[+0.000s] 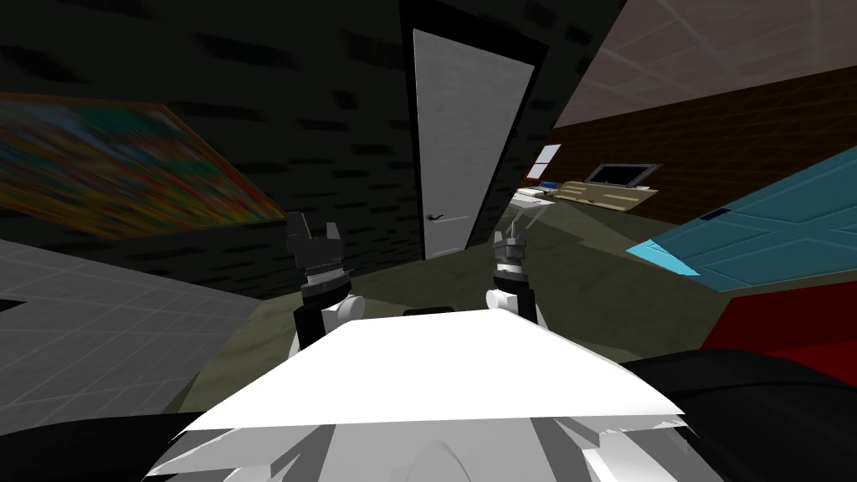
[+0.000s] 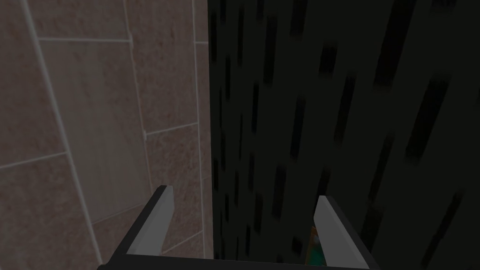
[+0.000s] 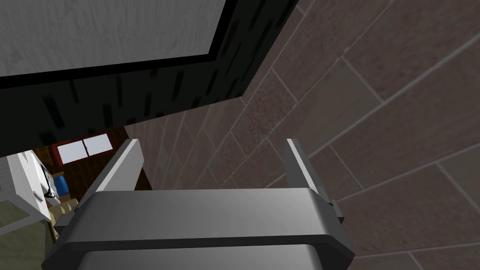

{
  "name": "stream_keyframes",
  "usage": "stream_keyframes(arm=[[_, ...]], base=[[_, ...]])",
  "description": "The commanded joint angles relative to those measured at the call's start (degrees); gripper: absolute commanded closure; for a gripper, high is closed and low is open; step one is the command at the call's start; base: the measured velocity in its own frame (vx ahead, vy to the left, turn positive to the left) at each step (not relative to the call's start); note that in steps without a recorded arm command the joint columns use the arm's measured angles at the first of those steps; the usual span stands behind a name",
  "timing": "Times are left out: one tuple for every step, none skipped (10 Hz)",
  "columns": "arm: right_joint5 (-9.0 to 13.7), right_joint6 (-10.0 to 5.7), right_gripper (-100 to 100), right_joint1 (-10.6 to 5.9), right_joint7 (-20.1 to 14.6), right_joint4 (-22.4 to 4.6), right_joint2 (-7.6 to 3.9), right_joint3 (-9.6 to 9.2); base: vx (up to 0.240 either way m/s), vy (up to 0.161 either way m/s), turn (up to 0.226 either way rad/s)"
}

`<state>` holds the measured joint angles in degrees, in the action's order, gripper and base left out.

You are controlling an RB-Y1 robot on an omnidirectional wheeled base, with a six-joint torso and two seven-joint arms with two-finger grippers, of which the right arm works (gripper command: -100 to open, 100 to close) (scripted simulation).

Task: Pull the door open

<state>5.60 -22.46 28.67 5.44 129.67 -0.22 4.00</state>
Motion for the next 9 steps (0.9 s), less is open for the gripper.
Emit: stream_keyframes(arm=[[-0.26,-0.46,-100,-0.56,-0.75,-1.76,-0.66,0.09],[-0.49,-0.73,-100,-1.05,-1.12,-3.03,-1.00,0.06],[-0.78,-1.06,-100,-1.63,-1.57,-4.53,-1.37,0.02],[-1.06,-1.38,-100,-2.21,-2.01,-6.03,-1.74,-0.02],[-1.34,-1.71,-100,-2.79,-2.46,-7.52,-2.11,-0.06],[-1.65,-2.06,-100,-3.43,-2.95,-9.16,-2.50,-0.10],[-1.97,-2.43,-100,-4.10,-3.46,-10.90,-2.91,-0.14],[-2.30,-2.81,-100,-4.78,-3.98,-12.64,-3.31,-0.19],[-2.63,-3.19,-100,-5.45,-4.50,-14.38,-3.72,-0.23]], base=[[0.089,0.007,0.023],[0.093,0.006,0.025],[0.100,0.017,0.033],[0.089,0.017,0.034],[0.087,0.019,0.027],[0.088,0.023,0.033],[0.102,0.027,0.030],[0.107,0.012,0.040],[0.103,0.010,0.042]])
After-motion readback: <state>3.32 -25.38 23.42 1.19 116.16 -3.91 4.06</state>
